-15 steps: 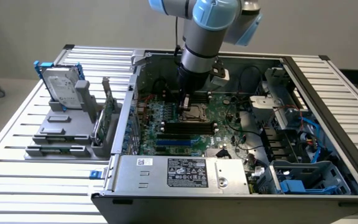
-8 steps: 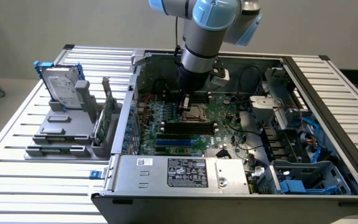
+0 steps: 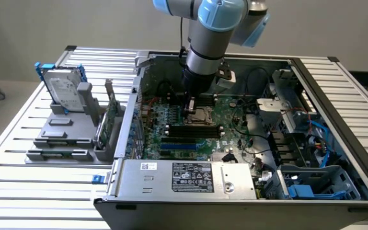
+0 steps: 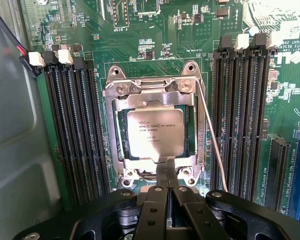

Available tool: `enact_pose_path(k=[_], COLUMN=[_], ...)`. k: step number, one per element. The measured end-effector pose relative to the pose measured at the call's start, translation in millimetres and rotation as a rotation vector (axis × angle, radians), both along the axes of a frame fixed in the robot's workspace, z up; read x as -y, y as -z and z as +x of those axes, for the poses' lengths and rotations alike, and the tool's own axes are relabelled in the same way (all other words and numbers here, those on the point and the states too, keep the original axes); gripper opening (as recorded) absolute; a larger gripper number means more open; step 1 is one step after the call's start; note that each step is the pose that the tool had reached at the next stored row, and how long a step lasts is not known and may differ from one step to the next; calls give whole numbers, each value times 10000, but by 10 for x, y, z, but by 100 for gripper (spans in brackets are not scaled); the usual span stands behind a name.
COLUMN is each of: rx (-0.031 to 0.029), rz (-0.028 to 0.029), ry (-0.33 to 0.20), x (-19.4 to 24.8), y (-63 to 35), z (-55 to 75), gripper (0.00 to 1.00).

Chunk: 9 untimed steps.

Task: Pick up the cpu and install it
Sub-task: 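Install the first cpu locking lever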

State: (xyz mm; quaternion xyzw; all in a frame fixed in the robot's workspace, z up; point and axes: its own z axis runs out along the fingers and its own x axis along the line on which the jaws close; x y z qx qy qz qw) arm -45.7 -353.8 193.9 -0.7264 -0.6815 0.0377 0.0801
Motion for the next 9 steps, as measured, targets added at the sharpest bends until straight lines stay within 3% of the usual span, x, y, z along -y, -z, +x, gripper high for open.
enact_pose_path(k=[9], rx=[1], rz=[0], ry=[0], x=[0], y=[0], z=[0], gripper=[11])
